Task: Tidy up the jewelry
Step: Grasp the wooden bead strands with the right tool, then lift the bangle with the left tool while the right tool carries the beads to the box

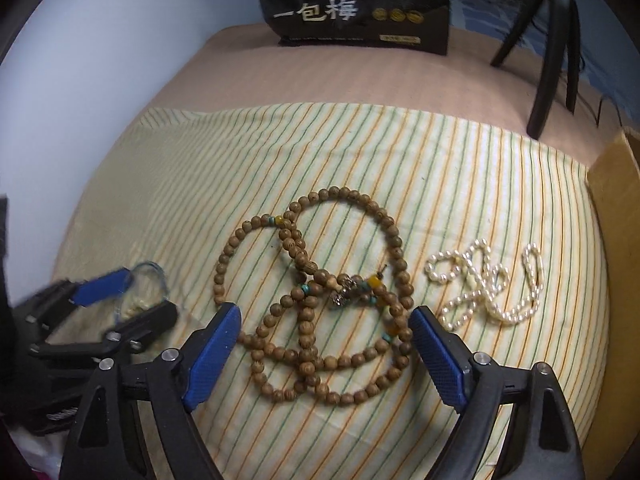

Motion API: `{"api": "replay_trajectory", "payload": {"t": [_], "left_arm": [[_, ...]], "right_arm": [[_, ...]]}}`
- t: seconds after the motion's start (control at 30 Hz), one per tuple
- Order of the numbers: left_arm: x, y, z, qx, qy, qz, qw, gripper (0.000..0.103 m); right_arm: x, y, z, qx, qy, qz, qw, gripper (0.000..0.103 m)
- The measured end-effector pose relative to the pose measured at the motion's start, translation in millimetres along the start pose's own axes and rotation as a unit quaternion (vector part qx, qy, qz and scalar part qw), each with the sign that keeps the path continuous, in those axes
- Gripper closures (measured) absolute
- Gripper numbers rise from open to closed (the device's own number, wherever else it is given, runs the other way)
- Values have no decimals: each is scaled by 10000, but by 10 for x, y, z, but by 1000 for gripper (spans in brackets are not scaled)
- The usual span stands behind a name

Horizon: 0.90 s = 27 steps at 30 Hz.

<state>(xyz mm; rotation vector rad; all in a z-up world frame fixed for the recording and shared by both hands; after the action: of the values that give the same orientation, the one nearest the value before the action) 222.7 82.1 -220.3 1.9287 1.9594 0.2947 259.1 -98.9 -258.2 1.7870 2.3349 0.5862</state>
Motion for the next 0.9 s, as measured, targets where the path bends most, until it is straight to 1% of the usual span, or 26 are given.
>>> {"api": "replay_trajectory", "payload": {"t": [0.07, 0.1, 0.13, 0.17, 0.2, 0.27, 0.3, 0.4, 0.47, 0.63, 0.9], "left_arm": [[15, 8, -40, -52, 17, -27, 10000, 30], [25, 13, -64, -84, 28, -33, 10000, 30], [31, 18, -86, -112, 37, -37, 9999, 30], [49, 19, -108, -127, 34, -43, 9999, 30], [54, 23, -130, -142, 19, -58, 9999, 30], [30, 37, -167, -181, 1, -65, 9998, 30], [17, 41, -201, -215, -13, -52, 9998, 30], [-54, 62, -299, -343, -44, 0, 9994, 30], [-84, 72, -372, -425, -68, 20, 9991, 30], [-147, 109, -548, -574, -199, 0, 9982, 30], [-290, 124, -828, -810, -421, 7, 9958, 30]], "right_arm": [[82, -24, 10, -60, -308, -291, 9991, 35], [109, -26, 7, -108, -357, -413, 9985, 39], [122, -17, 7, -132, -360, -452, 9982, 51], [127, -12, -5, -154, -352, -461, 9982, 64], [124, -9, -20, -169, -330, -451, 9983, 70], [101, -13, -53, -180, -282, -424, 9985, 88], [81, -21, -75, -187, -247, -409, 9987, 91], [16, -25, -192, -236, 14, -288, 9993, 92], [3, -41, -300, -303, 151, -229, 9992, 99], [-50, -39, -590, -591, 397, -91, 9974, 99], [-164, -14, -1109, -1069, 589, 53, 9925, 99]]}}
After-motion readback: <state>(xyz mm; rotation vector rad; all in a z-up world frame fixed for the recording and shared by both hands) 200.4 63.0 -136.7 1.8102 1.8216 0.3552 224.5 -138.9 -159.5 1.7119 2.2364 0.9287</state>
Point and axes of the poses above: each gripper's, at about its wrist camera, not at the fingertips, and z roughly the way its jaws point, x to its left, y to its top, the point moved 1 cm from there along z, roughly the way its jaws point, and after that the axes turned 1 degree about -z, right-handed, at the moved point
